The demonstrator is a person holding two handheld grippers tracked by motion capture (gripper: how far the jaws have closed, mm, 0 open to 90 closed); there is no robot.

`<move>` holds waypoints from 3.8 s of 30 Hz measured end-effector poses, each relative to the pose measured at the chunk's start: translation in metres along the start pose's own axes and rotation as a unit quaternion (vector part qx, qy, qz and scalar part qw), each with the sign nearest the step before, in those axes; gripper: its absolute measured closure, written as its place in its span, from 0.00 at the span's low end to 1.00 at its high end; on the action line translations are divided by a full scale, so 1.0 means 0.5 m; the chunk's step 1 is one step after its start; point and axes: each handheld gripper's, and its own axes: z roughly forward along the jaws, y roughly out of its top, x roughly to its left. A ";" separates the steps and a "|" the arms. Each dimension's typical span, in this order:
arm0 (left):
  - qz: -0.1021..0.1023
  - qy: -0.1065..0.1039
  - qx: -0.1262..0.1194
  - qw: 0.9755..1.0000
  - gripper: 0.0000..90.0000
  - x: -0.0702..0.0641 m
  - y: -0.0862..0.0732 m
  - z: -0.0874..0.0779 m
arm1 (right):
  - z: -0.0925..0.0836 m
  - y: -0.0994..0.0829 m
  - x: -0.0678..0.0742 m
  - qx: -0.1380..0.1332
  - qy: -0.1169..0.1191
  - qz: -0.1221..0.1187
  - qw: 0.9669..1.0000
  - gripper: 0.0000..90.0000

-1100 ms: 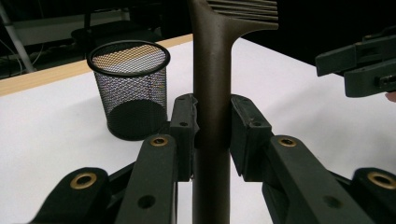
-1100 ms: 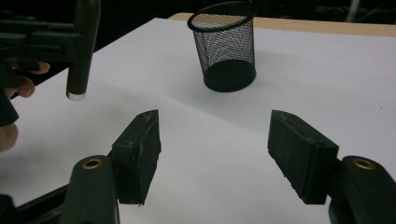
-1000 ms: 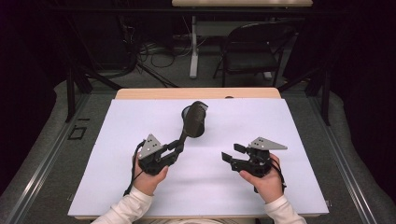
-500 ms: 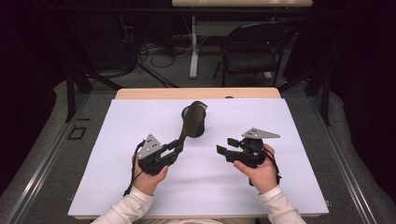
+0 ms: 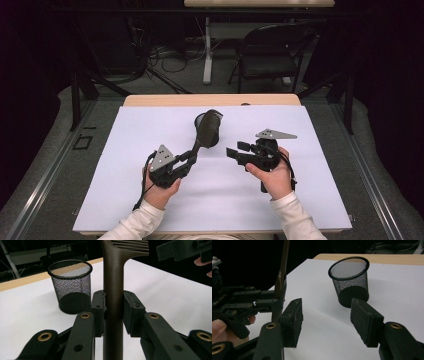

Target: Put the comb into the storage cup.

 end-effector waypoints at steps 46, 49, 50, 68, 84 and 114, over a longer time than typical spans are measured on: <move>0.061 -0.029 0.038 0.997 0.81 -0.064 -0.025 0.027 | -0.017 0.017 -0.011 -0.034 0.072 0.090 0.993 0.70; 0.064 -0.032 0.040 0.997 0.81 -0.068 -0.027 0.028 | -0.018 0.018 -0.014 -0.035 0.072 0.095 0.992 0.73; 0.065 -0.033 0.041 0.997 0.81 -0.070 -0.027 0.028 | -0.018 0.019 -0.015 -0.035 0.073 0.097 0.992 0.74; 0.074 -0.047 0.047 0.995 0.81 -0.084 -0.029 0.035 | -0.017 0.016 -0.021 -0.038 0.074 0.117 0.990 0.87; 0.072 -0.052 0.045 0.995 0.81 -0.081 -0.029 0.034 | -0.014 0.012 -0.029 -0.037 0.114 0.144 0.982 0.97; 0.076 -0.051 0.045 0.995 0.80 -0.084 -0.032 0.035 | -0.017 0.013 -0.037 -0.022 0.126 0.161 0.979 0.97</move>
